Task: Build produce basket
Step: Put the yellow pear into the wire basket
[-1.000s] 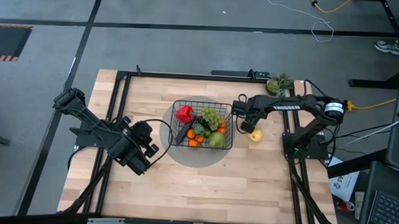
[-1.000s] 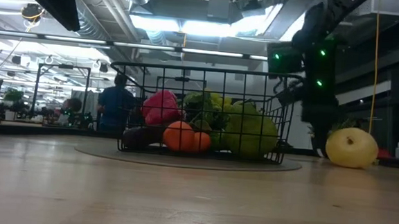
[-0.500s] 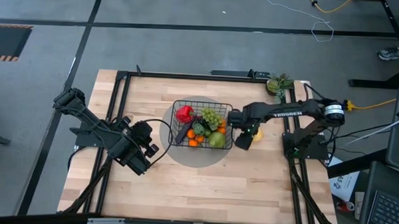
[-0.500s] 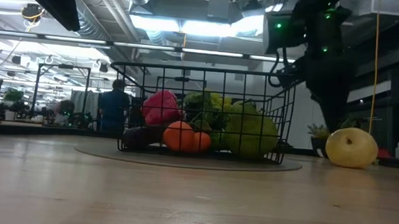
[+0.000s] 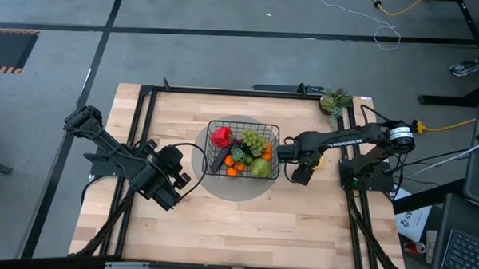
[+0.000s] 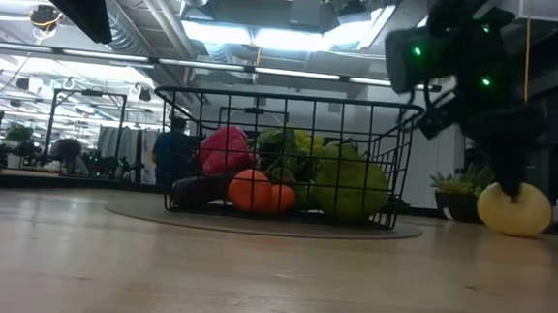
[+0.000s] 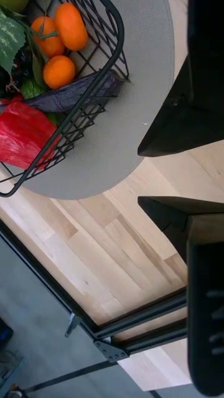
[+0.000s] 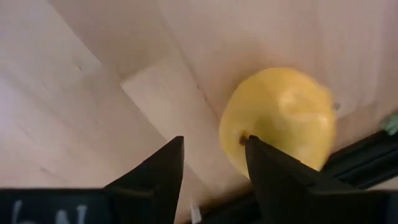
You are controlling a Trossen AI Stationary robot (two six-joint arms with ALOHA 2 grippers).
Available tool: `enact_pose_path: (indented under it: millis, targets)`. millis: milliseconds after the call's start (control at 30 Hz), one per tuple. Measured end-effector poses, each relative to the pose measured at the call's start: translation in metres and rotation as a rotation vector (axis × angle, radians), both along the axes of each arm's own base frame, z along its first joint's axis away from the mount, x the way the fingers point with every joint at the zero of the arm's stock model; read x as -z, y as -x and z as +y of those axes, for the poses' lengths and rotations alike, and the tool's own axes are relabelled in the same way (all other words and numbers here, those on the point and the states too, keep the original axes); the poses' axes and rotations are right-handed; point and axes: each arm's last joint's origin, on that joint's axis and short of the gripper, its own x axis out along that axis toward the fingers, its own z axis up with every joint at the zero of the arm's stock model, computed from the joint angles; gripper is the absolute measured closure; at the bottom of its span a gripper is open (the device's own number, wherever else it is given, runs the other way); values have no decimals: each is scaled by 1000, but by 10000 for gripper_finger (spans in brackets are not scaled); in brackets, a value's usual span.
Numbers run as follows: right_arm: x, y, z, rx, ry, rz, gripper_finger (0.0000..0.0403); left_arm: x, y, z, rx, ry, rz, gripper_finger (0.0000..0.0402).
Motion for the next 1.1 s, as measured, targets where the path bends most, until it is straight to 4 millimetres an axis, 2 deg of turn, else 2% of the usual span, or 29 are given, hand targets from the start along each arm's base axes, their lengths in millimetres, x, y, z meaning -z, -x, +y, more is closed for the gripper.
enact_pose_path:
  millis: [367, 533, 767, 967, 1100]
  targets:
    - [20, 30, 2, 101, -18, 184, 230, 0, 0, 0, 0, 0, 1, 292]
    - [22, 40, 0, 107, 89, 262, 230, 0, 0, 0, 0, -2, 0, 292]
    - [21, 42, -12, 165, 280, 257, 230, -1, 0, 0, 18, -30, -4, 292]
    - [7, 39, -13, 232, 256, 301, 230, -1, 0, 0, 35, -37, 14, 292]
    - [-8, 25, -13, 206, 233, 246, 230, -1, -1, 1, 38, -48, 6, 292]
